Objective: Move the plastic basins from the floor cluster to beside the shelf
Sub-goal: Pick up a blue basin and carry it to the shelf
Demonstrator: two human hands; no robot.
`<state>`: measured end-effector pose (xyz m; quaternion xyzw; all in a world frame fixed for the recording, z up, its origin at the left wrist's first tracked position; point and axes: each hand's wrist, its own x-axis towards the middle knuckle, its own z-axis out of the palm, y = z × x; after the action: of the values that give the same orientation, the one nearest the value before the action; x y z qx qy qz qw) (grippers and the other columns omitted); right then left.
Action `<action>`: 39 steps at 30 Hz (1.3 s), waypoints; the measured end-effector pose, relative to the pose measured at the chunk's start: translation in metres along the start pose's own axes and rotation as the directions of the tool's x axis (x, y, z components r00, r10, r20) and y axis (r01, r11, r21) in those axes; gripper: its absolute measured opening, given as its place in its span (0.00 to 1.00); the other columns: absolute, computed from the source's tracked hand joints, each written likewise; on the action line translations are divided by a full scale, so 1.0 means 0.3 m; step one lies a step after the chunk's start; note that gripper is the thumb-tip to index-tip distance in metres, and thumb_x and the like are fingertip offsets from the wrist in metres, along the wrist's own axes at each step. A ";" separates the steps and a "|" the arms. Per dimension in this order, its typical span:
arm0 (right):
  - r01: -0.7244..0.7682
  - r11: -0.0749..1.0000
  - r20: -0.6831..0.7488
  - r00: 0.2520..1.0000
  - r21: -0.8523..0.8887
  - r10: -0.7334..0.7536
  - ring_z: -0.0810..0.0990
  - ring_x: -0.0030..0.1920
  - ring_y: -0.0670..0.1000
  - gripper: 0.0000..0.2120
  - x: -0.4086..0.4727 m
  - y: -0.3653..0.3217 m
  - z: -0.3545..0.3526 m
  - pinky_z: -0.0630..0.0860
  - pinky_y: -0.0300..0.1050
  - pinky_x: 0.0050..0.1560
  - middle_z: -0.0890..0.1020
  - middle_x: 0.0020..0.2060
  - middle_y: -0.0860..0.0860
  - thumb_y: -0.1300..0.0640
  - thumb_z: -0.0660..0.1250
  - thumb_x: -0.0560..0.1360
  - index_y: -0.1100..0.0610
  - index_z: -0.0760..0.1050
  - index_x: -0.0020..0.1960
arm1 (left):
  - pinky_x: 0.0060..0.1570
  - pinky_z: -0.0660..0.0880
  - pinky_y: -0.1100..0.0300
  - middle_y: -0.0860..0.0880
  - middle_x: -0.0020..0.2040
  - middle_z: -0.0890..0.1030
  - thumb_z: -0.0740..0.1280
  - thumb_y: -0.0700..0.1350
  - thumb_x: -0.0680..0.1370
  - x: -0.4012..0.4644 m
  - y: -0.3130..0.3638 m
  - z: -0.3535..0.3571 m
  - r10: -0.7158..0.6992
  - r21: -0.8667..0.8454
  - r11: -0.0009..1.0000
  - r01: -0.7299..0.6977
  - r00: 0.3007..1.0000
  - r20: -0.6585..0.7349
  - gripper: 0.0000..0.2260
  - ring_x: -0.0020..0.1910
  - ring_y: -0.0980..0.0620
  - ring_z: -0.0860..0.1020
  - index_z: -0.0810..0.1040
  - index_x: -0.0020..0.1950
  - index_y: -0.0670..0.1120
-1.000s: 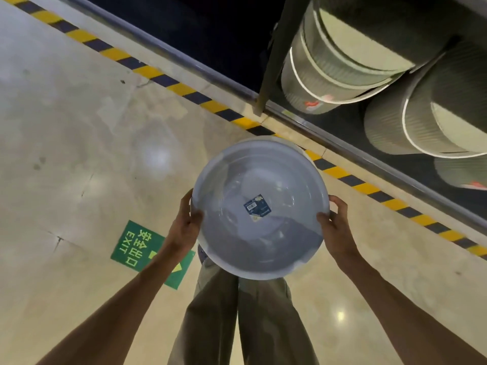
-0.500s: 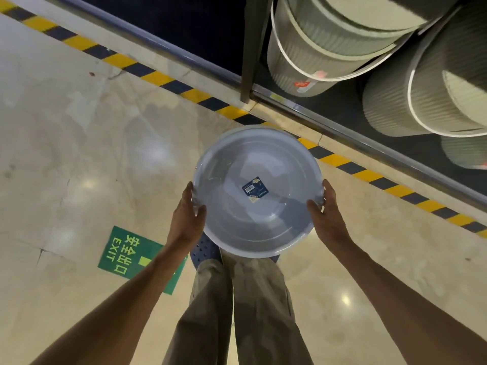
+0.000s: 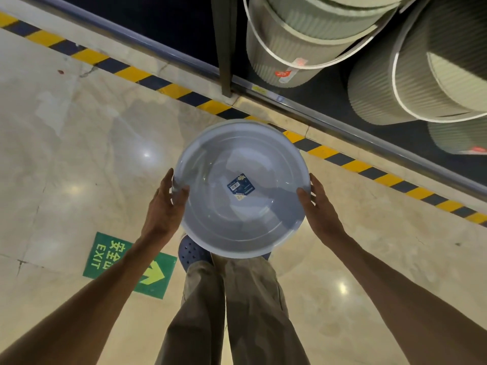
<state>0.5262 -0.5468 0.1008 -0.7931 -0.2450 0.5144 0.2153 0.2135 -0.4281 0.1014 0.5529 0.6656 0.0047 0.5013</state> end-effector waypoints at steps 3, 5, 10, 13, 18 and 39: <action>0.023 1.000 0.015 1.000 -0.017 -0.023 0.78 0.68 0.47 0.27 0.013 0.030 -0.007 0.80 0.36 0.58 0.75 0.73 0.44 0.31 0.57 0.82 0.38 0.64 0.79 | 0.57 0.78 0.48 0.44 0.73 0.75 0.55 0.65 0.84 0.037 -0.008 -0.015 0.032 -0.020 0.999 -0.031 0.999 0.026 0.29 0.64 0.44 0.79 0.57 0.83 0.56; -0.031 0.999 0.029 0.999 0.012 0.031 0.76 0.72 0.49 0.31 0.027 0.060 -0.008 0.78 0.53 0.68 0.74 0.75 0.44 0.28 0.54 0.81 0.37 0.60 0.81 | 0.59 0.79 0.48 0.47 0.74 0.75 0.52 0.70 0.81 0.066 -0.029 -0.018 0.033 -0.068 0.997 -0.030 0.999 0.044 0.32 0.65 0.46 0.78 0.58 0.82 0.58; -0.062 0.985 0.081 0.995 0.160 0.049 0.76 0.71 0.47 0.24 0.027 0.120 0.027 0.77 0.56 0.70 0.75 0.72 0.41 0.33 0.51 0.85 0.34 0.61 0.80 | 0.54 0.80 0.62 0.59 0.63 0.77 0.50 0.71 0.77 0.091 -0.083 0.013 0.042 -0.220 0.976 -0.009 0.988 0.148 0.29 0.59 0.63 0.79 0.63 0.77 0.63; -0.070 0.974 0.070 0.996 0.213 0.057 0.77 0.68 0.40 0.20 0.009 0.133 0.057 0.78 0.49 0.65 0.77 0.68 0.38 0.38 0.50 0.87 0.36 0.64 0.78 | 0.53 0.82 0.60 0.58 0.65 0.77 0.51 0.70 0.79 0.095 -0.098 0.011 0.036 -0.261 0.965 0.018 0.979 0.199 0.26 0.59 0.63 0.80 0.63 0.76 0.66; -0.056 0.945 -0.014 0.998 0.322 0.064 0.81 0.57 0.31 0.17 -0.022 0.122 0.105 0.82 0.34 0.46 0.81 0.56 0.28 0.45 0.49 0.88 0.41 0.68 0.74 | 0.38 0.83 0.63 0.61 0.58 0.78 0.50 0.52 0.88 0.098 -0.064 -0.016 0.020 -0.294 0.954 0.055 0.969 0.247 0.14 0.49 0.65 0.83 0.65 0.71 0.65; -0.024 0.837 -0.074 0.994 0.547 0.077 0.77 0.72 0.62 0.28 0.009 0.318 0.265 0.70 0.72 0.72 0.78 0.72 0.57 0.40 0.43 0.88 0.50 0.66 0.81 | 0.66 0.74 0.37 0.45 0.75 0.73 0.57 0.70 0.80 0.266 -0.298 0.031 0.229 -0.430 0.900 -0.073 0.918 0.323 0.35 0.73 0.42 0.73 0.59 0.82 0.55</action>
<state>0.4700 -0.6132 0.0123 -0.7282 -0.0573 0.5311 0.4294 0.1636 -0.4089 -0.0063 0.4774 0.4990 0.0803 0.7188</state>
